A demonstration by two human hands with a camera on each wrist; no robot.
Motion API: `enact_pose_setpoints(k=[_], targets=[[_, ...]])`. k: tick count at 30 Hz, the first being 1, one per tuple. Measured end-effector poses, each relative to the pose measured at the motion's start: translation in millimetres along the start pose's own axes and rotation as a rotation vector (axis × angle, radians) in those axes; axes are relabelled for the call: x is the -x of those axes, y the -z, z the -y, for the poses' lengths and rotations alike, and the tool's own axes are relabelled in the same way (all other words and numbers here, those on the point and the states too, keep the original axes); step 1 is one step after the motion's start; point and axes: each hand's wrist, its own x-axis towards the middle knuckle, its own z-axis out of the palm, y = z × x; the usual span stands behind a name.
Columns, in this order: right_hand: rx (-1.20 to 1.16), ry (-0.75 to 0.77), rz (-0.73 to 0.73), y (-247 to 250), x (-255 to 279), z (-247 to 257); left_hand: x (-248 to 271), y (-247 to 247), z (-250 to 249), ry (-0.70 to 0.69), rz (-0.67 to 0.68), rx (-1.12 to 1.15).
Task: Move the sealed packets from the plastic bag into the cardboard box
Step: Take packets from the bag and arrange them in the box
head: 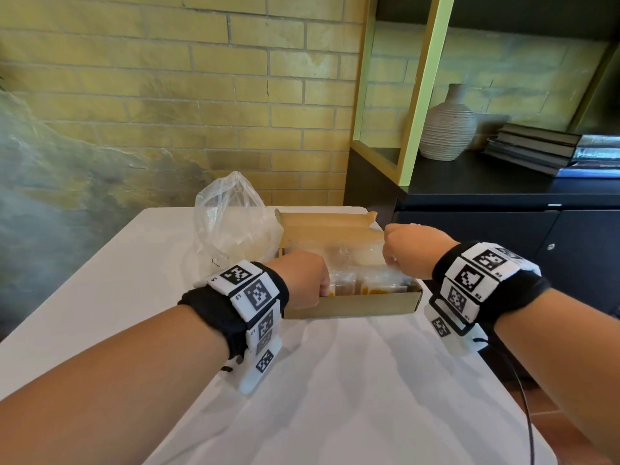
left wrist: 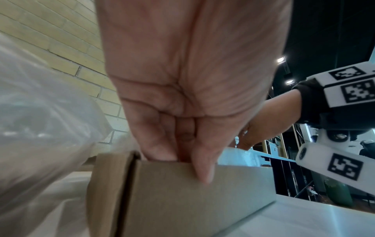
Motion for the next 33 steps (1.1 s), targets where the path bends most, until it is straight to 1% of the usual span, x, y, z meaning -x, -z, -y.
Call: enact_pose_setpoints(k=[3,6,9,14,19,21,23,25,28,29,30,31,33], targets=[[-0.091,-0.011,-0.068,5,-3,-6,1,-2,1,-0.006,-0.012,0.016],[-0.163,-0.025,-0.063,0,-11,-5,1,-3,1,-0.002,-0.017,0.014],[-0.112,-0.058,-0.02,-5,-18,-2,2,-4,2,0.003,-0.039,0.04],[0.0,-0.093,0.036,4,-19,-1,1,-6,5,-0.01,-0.054,0.046],[0.039,-0.094,0.038,0,-22,-1,-1,-8,8,-0.016,-0.092,0.072],[0.01,-0.098,0.03,0,-22,-2,-1,-10,10,-0.012,-0.141,0.121],[-0.069,-0.098,-0.033,3,-22,-6,1,-6,11,-0.011,-0.207,0.181],[-0.151,-0.087,-0.112,9,-22,-8,6,4,15,0.016,-0.309,0.252],[-0.242,-0.061,-0.152,17,-18,-3,10,24,30,0.127,-0.525,0.328],[-0.272,-0.04,-0.157,18,-16,0,10,30,38,0.188,-0.562,0.342],[-0.305,-0.014,-0.167,18,-14,3,9,34,50,0.256,-0.532,0.325],[-0.338,0.011,-0.177,18,-12,7,7,36,62,0.335,-0.455,0.269],[-0.378,0.06,-0.169,17,-7,17,2,32,82,0.453,-0.217,0.095]])
